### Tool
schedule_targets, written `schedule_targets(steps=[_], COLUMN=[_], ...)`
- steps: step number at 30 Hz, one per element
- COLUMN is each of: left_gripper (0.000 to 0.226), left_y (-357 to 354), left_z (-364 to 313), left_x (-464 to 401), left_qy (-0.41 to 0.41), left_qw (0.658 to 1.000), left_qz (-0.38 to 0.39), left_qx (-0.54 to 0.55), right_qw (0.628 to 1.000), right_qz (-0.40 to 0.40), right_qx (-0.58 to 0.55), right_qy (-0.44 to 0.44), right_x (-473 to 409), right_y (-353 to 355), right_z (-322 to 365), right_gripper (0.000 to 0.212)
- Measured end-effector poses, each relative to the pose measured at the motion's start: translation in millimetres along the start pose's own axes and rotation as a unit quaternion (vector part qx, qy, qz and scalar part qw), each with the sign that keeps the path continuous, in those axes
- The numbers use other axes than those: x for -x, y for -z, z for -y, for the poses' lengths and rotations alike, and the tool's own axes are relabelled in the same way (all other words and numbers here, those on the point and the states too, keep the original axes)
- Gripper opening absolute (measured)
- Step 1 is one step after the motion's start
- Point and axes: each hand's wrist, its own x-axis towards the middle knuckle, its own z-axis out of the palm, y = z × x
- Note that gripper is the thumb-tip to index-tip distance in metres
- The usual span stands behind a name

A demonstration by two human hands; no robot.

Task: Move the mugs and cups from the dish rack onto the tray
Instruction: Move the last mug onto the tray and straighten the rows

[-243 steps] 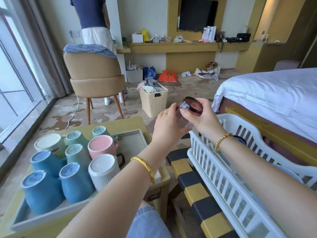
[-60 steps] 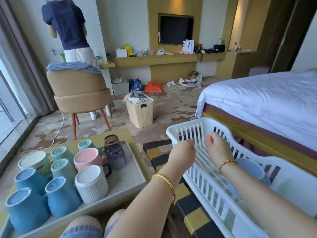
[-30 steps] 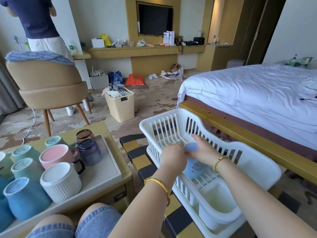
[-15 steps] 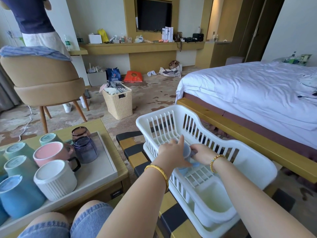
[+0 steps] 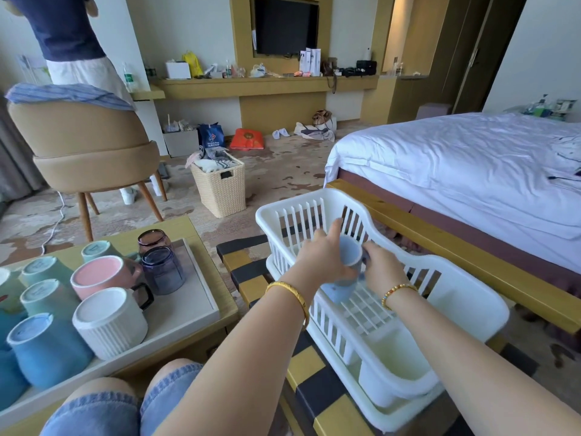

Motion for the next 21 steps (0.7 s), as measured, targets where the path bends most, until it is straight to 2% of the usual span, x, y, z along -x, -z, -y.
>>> schedule_targets(steps=[2, 4, 6, 9, 15, 18, 21], left_gripper=[0.106, 0.107, 0.105, 0.103, 0.099, 0.101, 0.1], left_y=[17, 37, 60, 91, 129, 131, 118], left_z=[-5, -5, 0, 21, 106, 153, 193], left_x=[1, 6, 13, 27, 69, 89, 101], left_qy=[-0.021, -0.042, -0.052, -0.046, 0.045, 0.097, 0.151], left_qw=[0.998, 0.991, 0.982, 0.972, 0.974, 0.973, 0.969], left_qz=[-0.051, -0.109, -0.161, -0.221, -0.218, -0.206, -0.191], left_qx=[0.04, 0.061, 0.079, 0.06, 0.042, 0.044, 0.043], right_qw=[0.998, 0.991, 0.984, 0.972, 0.966, 0.961, 0.958], right_qz=[-0.058, -0.106, -0.132, -0.145, -0.049, 0.013, 0.059], right_qx=[-0.027, -0.053, -0.076, -0.106, -0.109, -0.126, -0.142], right_qy=[0.022, 0.055, 0.092, 0.15, 0.229, 0.247, 0.241], right_x=[-5, -12, -17, -25, -33, -24, -17], right_y=[12, 22, 28, 24, -35, -73, -112], right_z=[14, 31, 53, 90, 165, 202, 224], right_gripper=[0.034, 0.022, 0.015, 0.017, 0.019, 0.037, 0.039])
